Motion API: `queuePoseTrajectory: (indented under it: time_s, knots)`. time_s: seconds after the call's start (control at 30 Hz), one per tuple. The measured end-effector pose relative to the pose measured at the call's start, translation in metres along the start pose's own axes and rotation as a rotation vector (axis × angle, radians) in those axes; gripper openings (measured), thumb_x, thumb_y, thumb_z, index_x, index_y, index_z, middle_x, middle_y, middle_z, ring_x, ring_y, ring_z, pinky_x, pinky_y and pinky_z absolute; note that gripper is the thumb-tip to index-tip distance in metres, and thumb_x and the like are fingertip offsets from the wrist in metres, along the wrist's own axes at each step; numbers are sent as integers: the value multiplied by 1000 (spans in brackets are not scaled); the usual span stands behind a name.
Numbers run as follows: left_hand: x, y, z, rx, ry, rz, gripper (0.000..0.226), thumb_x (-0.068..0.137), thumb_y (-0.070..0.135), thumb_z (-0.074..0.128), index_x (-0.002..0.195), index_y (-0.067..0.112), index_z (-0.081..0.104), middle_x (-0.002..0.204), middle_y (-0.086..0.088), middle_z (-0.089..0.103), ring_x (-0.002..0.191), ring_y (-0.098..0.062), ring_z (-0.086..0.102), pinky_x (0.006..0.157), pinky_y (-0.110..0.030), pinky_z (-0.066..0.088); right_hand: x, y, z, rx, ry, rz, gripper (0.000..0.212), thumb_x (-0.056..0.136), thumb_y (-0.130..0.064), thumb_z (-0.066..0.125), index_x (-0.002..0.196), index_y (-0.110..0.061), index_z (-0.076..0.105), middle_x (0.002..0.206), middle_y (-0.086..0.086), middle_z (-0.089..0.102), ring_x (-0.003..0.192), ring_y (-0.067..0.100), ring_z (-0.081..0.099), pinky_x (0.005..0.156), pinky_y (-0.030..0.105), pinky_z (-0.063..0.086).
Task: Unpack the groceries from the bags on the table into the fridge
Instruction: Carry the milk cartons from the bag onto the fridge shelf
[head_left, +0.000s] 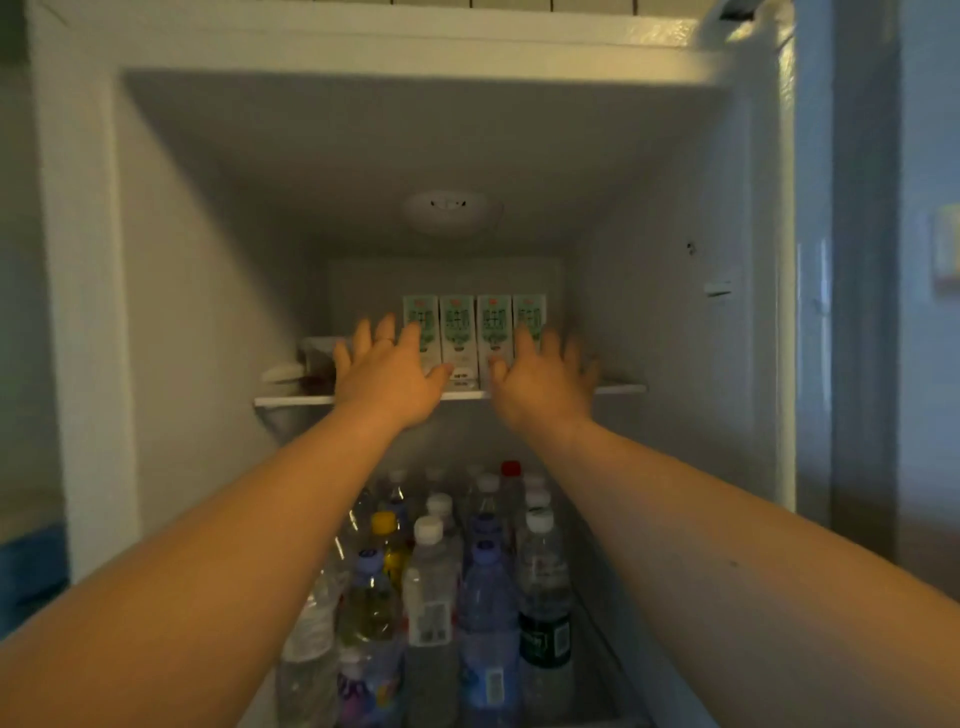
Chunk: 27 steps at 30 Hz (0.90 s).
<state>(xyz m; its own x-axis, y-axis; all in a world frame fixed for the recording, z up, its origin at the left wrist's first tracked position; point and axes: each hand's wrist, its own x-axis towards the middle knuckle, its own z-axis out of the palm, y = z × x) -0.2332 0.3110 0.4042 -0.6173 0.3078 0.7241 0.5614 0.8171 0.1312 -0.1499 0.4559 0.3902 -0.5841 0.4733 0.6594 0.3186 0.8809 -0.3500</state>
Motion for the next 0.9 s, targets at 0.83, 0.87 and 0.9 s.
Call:
queuePoseTrajectory:
  time_s: [0.83, 0.87, 0.9]
  knots:
    - [-426, -37, -130, -68, -280, 9, 71, 96, 67, 25, 158, 36, 11, 168, 5, 3, 155, -20, -3, 122, -54, 3, -401, 25, -97, 71, -212, -221, 58, 99, -51, 43, 152, -33, 29, 154, -9, 39, 143, 19, 30, 118, 59, 9]
    - [-444, -35, -133, -80, -301, 3, 71, 96, 68, 23, 158, 36, 11, 168, 6, 3, 155, -19, -3, 123, -54, 3, -419, 29, -103, 71, -216, -232, 57, 98, -50, 45, 151, -32, 31, 152, -9, 41, 142, 19, 32, 118, 59, 10]
    - [-462, -33, -135, -88, -321, -3, 72, 94, 69, 21, 158, 37, 11, 168, 6, 3, 155, -19, -3, 123, -54, 3, -436, 33, -108, 69, -224, -241, 57, 98, -49, 46, 151, -31, 33, 151, -9, 42, 142, 19, 32, 118, 58, 11]
